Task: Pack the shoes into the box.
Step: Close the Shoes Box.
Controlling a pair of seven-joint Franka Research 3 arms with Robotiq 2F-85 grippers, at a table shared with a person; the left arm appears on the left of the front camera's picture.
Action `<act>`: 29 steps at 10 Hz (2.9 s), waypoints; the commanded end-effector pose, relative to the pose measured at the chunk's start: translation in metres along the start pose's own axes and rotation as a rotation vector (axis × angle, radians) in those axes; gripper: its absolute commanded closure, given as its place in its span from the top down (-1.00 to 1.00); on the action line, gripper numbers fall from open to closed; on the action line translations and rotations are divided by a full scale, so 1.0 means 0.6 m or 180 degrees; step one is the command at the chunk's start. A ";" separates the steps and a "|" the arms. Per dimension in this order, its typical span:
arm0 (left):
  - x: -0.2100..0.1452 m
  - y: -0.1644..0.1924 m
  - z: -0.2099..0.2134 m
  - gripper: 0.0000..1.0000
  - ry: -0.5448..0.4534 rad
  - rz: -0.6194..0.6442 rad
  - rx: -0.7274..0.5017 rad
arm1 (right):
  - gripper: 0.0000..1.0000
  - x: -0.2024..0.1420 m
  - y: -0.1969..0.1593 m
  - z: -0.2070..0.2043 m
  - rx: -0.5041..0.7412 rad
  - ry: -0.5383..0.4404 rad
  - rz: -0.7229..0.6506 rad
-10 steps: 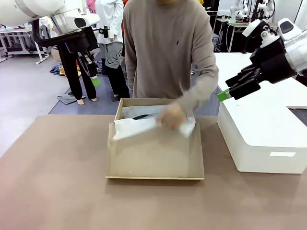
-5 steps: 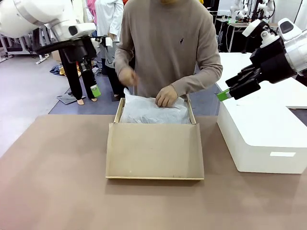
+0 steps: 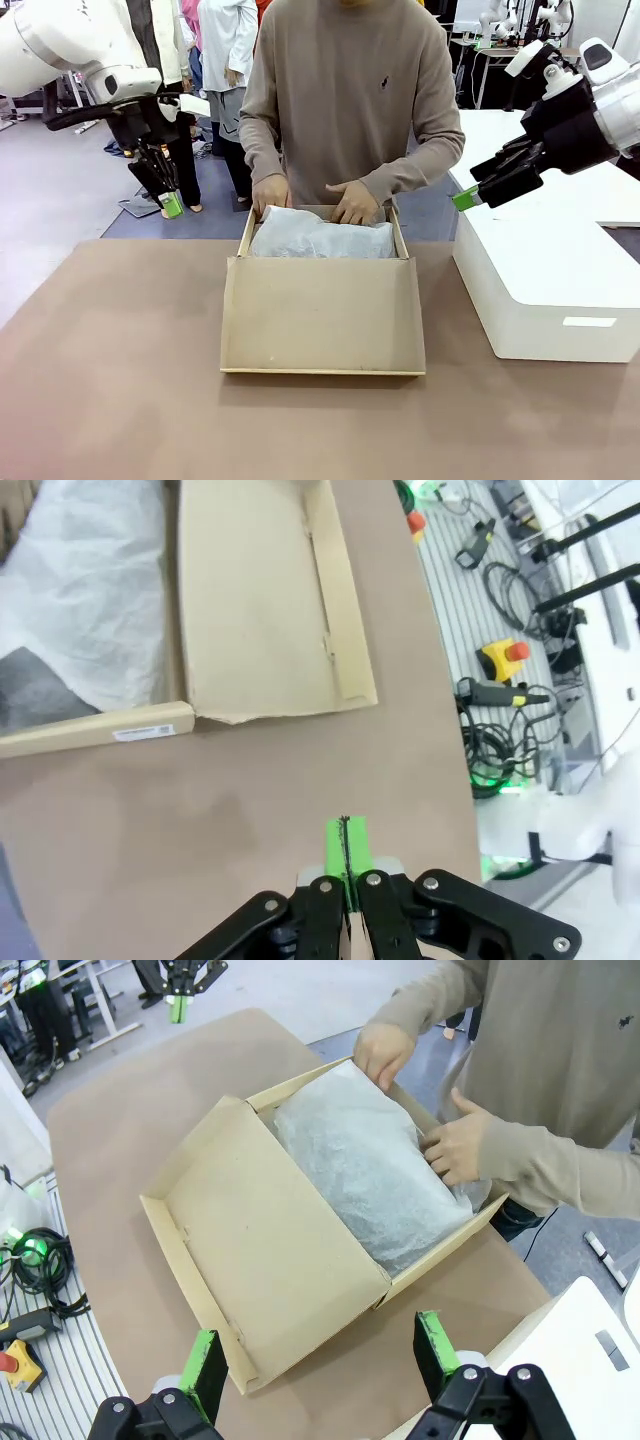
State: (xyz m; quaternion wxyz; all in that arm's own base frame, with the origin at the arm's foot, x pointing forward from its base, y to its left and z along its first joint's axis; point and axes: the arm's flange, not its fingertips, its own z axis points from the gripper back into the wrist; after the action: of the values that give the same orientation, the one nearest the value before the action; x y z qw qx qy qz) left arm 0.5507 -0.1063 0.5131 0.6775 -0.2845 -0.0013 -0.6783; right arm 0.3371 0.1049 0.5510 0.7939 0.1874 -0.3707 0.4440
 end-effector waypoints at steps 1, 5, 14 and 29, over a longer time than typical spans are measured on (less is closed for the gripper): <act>-0.008 0.009 -0.008 -1.00 -0.0058 0.0002 0.0159 | 1.00 0.000 -0.003 -0.002 0.0045 -0.0047 0.0007; -0.026 0.023 -0.031 -1.00 -0.0269 0.0271 0.0286 | 1.00 0.000 -0.003 -0.002 0.0045 -0.0047 0.0007; -0.019 0.036 -0.029 -1.00 -0.0136 0.0190 0.0246 | 1.00 0.000 -0.003 -0.002 0.0045 -0.0047 0.0007; -0.101 0.109 -0.122 -1.00 -0.0278 -0.0163 0.0493 | 1.00 0.000 -0.003 -0.002 0.0045 -0.0047 0.0007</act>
State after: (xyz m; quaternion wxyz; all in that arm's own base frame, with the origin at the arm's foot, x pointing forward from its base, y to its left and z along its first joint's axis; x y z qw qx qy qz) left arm 0.5786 -0.0846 0.3973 0.6754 -0.2689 -0.0912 -0.6806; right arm 0.3371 0.1049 0.5510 0.7939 0.1874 -0.3707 0.4440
